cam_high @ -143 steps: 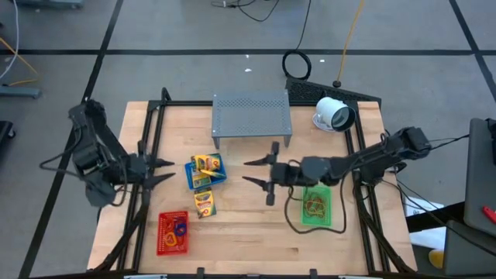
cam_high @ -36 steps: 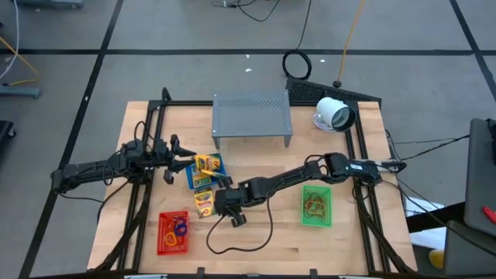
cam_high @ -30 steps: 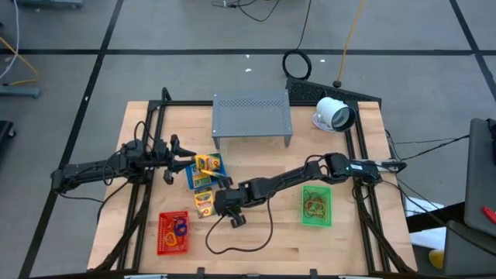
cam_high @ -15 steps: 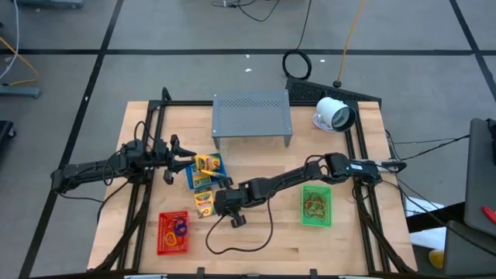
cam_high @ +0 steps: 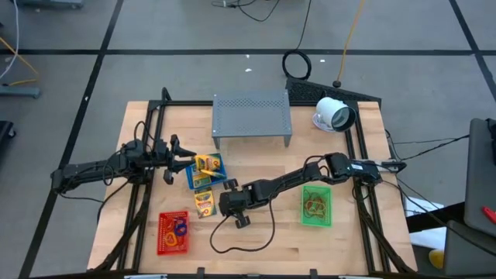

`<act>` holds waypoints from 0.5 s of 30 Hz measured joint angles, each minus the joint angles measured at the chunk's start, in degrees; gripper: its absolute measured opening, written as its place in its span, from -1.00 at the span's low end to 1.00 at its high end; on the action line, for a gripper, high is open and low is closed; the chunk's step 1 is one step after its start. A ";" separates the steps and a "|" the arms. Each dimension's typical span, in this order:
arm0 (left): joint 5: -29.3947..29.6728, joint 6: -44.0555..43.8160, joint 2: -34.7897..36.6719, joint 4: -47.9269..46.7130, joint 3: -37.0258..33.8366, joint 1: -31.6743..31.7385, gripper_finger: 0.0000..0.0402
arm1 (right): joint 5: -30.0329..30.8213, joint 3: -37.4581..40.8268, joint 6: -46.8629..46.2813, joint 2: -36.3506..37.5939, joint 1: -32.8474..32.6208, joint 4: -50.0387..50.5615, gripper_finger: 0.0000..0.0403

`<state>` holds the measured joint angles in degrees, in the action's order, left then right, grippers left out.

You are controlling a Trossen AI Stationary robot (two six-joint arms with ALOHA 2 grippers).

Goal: Pick & Place Office Desk Supplies
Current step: Put the yellow rubber band into the green bin

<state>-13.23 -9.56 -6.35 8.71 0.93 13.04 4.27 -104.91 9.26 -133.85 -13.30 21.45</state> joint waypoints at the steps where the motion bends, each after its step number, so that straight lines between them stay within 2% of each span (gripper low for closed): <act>1: 0.02 0.00 -0.02 0.00 0.00 0.02 -0.24 | -0.01 0.28 -0.19 0.04 0.00 -0.19 -1.00; 8: -0.26 0.02 0.00 0.00 0.00 0.02 -0.24 | -2.42 1.36 -0.62 0.18 -0.18 0.35 -1.00; 15: -0.31 0.05 -0.01 -0.07 -0.01 0.02 -0.24 | -4.10 1.43 0.84 1.41 -0.29 6.88 -1.00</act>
<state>-13.55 -9.51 -6.36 8.64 0.92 13.06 0.18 -103.48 10.11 -132.44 -13.58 28.33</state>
